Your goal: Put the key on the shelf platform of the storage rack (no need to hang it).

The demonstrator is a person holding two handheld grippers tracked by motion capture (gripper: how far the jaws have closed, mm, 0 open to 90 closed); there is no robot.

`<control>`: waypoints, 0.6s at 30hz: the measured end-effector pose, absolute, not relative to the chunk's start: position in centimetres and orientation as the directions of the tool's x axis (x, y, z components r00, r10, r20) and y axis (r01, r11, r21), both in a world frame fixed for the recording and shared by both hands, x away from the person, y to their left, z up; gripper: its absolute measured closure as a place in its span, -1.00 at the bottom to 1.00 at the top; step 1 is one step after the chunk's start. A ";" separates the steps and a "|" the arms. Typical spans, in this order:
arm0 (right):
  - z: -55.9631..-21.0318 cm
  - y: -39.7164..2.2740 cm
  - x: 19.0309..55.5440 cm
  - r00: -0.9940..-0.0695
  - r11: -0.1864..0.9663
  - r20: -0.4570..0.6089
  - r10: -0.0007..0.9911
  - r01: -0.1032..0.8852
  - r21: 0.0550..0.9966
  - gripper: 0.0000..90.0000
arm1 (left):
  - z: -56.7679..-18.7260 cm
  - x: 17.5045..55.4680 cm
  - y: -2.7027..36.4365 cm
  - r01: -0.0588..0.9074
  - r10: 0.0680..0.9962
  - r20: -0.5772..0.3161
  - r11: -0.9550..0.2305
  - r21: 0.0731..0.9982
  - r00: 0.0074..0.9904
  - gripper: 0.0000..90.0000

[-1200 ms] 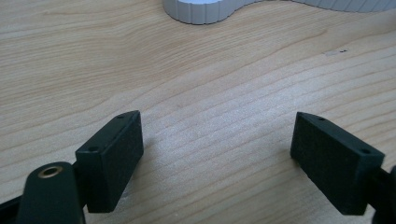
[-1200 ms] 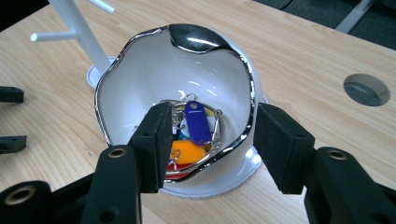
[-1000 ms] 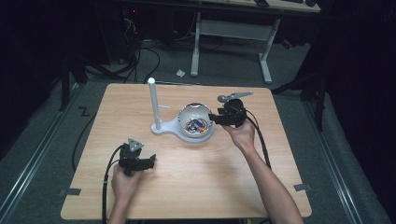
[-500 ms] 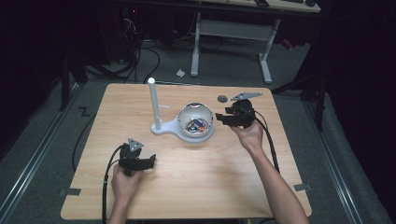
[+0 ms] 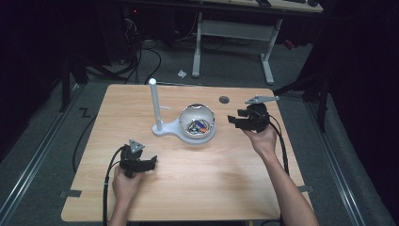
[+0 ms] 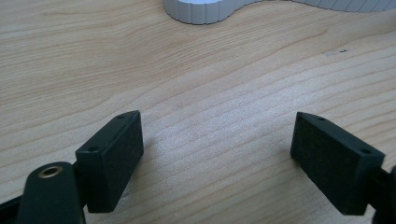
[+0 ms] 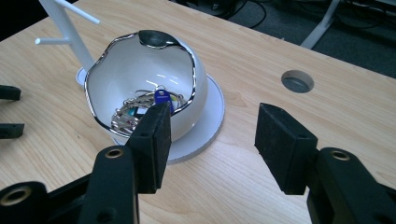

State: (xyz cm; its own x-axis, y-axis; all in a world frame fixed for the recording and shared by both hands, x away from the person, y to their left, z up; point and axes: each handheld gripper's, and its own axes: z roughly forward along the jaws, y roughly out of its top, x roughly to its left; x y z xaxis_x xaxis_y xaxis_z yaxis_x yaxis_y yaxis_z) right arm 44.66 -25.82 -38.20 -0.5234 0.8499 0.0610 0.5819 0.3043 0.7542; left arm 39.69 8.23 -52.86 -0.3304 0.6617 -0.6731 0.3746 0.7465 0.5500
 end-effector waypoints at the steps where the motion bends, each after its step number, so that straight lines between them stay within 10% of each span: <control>1: -38.1 -26.0 44.5 -0.522 0.303 0.058 0.851 0.577 0.758 0.02 | -52.9 39.7 8.2 0.374 0.660 -0.674 0.748 0.549 -0.332 -0.61; 18: -38.4 -30.2 41.3 -0.445 0.226 0.069 0.893 0.575 0.786 0.06 | -52.9 39.7 8.2 0.374 0.660 -0.673 0.748 0.549 -0.332 -0.61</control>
State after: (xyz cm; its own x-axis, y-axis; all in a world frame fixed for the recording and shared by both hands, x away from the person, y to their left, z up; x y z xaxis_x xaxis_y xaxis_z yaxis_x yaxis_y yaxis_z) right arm 41.31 -30.18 -38.35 -0.4450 0.8929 0.0689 0.5754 0.2261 0.7860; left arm 39.69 8.22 -52.85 -0.3319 0.6605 -0.6735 0.3739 0.7476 0.5489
